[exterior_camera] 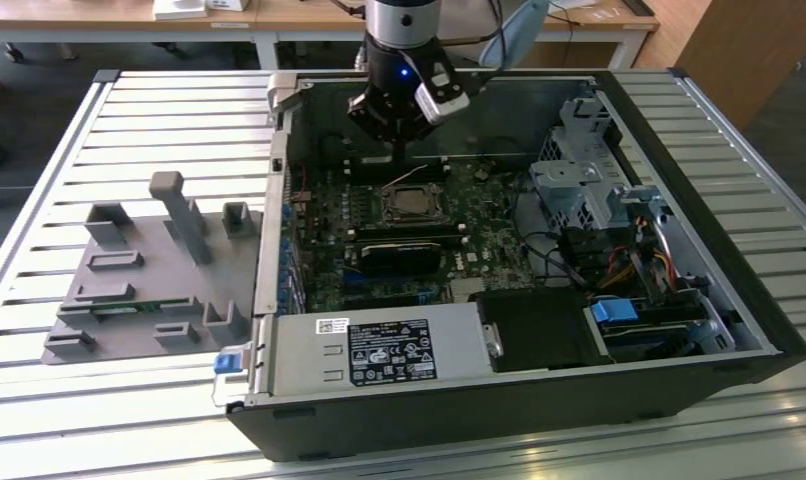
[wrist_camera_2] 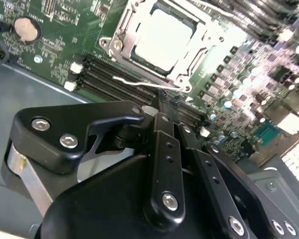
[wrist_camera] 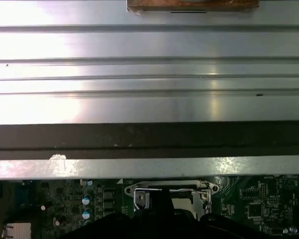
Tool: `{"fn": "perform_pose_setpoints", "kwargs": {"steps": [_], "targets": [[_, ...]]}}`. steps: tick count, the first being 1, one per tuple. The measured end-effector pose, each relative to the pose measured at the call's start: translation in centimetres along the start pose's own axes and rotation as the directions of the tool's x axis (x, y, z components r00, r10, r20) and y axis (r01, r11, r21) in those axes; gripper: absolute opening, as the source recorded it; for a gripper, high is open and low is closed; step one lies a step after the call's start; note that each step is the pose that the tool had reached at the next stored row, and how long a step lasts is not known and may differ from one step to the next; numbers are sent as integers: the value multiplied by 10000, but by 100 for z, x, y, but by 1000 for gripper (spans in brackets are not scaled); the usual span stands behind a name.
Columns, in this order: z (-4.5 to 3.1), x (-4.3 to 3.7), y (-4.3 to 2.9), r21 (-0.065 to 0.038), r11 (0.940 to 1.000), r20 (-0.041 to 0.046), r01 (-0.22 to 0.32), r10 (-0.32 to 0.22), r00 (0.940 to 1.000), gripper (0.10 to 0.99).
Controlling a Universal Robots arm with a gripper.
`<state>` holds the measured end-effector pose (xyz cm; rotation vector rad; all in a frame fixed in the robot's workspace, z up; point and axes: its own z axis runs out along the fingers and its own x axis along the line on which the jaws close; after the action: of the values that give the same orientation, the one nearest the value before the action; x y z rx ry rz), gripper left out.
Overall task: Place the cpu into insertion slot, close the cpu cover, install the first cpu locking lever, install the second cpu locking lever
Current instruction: 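Install the first cpu locking lever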
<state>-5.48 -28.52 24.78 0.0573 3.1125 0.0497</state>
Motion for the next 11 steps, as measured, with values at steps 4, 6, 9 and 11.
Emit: {"fn": "perform_pose_setpoints", "kwargs": {"steps": [4, 6, 9, 11], "targets": [[20, 1, -2, -308, 9995, -4, -9, 9, 10000, 106], [35, 0, -1, -382, 9993, 3, -11, 11, 10000, 106], [51, -12, -2, -377, 9993, 4, -10, 10, 10000, 106], [56, -26, -1, -361, 9993, 6, -43, 43, 10000, 106]]}}
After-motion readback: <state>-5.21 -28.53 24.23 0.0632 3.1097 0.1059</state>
